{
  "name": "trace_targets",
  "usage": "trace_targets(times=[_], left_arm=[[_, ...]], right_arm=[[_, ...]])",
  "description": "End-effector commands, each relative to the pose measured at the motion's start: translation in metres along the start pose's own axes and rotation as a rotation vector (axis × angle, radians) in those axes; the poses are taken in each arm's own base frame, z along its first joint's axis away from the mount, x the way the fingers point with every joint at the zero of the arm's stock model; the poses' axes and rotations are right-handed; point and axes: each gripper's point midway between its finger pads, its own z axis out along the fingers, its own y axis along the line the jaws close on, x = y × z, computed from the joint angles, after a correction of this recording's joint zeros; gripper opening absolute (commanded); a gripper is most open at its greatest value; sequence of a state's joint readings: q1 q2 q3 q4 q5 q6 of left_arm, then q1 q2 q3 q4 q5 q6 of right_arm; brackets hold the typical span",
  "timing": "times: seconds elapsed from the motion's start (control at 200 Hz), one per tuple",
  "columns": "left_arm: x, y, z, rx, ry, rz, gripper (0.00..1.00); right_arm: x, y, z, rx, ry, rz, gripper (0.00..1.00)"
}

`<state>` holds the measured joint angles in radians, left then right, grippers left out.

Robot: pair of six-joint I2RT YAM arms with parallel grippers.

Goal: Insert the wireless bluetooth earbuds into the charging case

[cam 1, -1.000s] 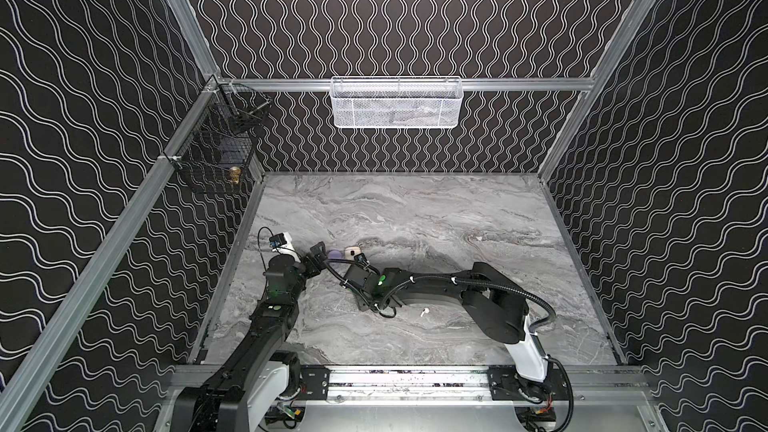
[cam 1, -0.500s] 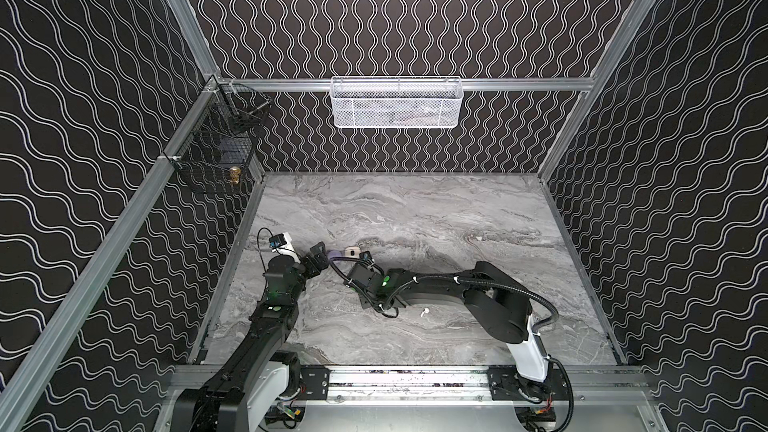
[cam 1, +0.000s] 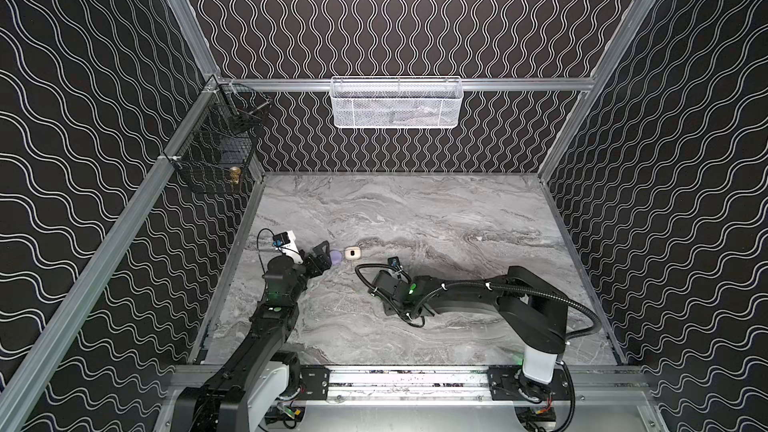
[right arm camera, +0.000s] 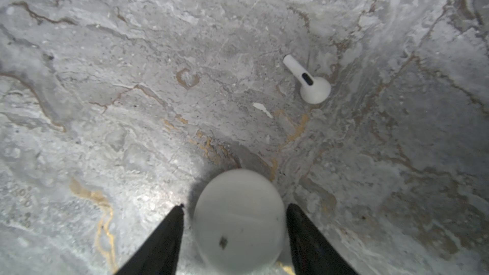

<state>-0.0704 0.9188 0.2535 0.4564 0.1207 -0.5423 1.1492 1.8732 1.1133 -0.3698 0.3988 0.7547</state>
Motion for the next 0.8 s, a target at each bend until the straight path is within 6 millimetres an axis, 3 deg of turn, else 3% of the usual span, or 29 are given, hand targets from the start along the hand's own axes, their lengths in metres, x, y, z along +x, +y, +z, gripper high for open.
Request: trace_targets(times=[0.0,0.225,0.425,0.626,0.796], left_arm=[[-0.007,-0.011,0.001,0.057,-0.024,0.027,0.93],[-0.007,-0.012,0.002,0.062,-0.024,0.026,0.92],[-0.008,-0.011,0.0,0.057,-0.028,0.028,0.92],[-0.009,-0.012,-0.001,0.06,-0.033,0.028,0.92],[-0.009,-0.013,-0.002,0.063,-0.033,0.029,0.92]], right_arm=[[0.0,0.007,-0.003,-0.042,-0.003,0.032,0.74],[0.009,0.024,-0.015,-0.102,-0.005,0.022,0.81],[0.016,0.04,-0.019,-0.137,-0.002,0.009,0.71],[0.011,0.028,-0.031,-0.056,-0.044,-0.009,0.71],[0.0,0.013,-0.044,-0.016,-0.102,-0.057,0.81]])
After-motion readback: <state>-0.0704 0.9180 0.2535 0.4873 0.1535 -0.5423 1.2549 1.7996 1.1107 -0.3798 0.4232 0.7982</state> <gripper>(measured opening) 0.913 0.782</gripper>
